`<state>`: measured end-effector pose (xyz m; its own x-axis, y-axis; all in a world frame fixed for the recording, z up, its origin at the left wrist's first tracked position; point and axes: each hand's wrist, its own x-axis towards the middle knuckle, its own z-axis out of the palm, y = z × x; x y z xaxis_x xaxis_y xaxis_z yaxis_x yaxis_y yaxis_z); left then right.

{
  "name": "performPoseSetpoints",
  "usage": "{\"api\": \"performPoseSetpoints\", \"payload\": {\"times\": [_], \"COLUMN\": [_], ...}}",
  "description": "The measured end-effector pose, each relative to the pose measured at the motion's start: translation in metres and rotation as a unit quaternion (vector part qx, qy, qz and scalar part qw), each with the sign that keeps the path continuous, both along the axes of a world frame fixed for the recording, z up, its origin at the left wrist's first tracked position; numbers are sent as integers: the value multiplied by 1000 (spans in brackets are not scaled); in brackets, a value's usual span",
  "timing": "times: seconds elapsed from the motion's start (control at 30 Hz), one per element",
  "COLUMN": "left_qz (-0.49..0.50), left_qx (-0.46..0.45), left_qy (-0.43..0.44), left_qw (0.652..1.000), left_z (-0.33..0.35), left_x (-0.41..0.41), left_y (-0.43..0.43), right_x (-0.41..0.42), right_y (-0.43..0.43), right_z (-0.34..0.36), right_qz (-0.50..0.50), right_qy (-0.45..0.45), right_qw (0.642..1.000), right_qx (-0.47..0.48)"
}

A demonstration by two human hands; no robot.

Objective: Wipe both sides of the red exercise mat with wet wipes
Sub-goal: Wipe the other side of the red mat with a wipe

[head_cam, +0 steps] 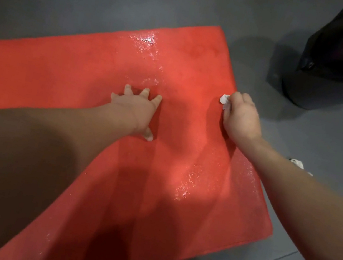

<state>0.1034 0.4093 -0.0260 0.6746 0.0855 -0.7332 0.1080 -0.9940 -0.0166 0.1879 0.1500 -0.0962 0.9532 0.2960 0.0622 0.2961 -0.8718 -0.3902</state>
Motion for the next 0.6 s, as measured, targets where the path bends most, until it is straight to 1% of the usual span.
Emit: {"api": "performPoseSetpoints", "payload": {"times": [0.07,0.17,0.23,0.37,0.6], "left_qz": [33,111,141,162,183], "left_qx": [-1,8,9,-1,19], "left_qy": [-15,23,44,57,96], "left_qw": [999,994,989,985,978], "left_z": [1,-11,-22,-27,-28], "left_x": [8,13,13,18,29], "left_y": [8,13,13,12,11], "right_x": [15,35,46,72,114], "right_y": [11,25,33,43,69], "right_z": [0,-3,-4,-3,3], "right_qz": [-9,-7,4,18,25], "right_qy": [0,-9,-9,-14,3], "right_qw": [1000,1000,1000,1000,1000], "right_qx": [3,7,12,4,9]}}
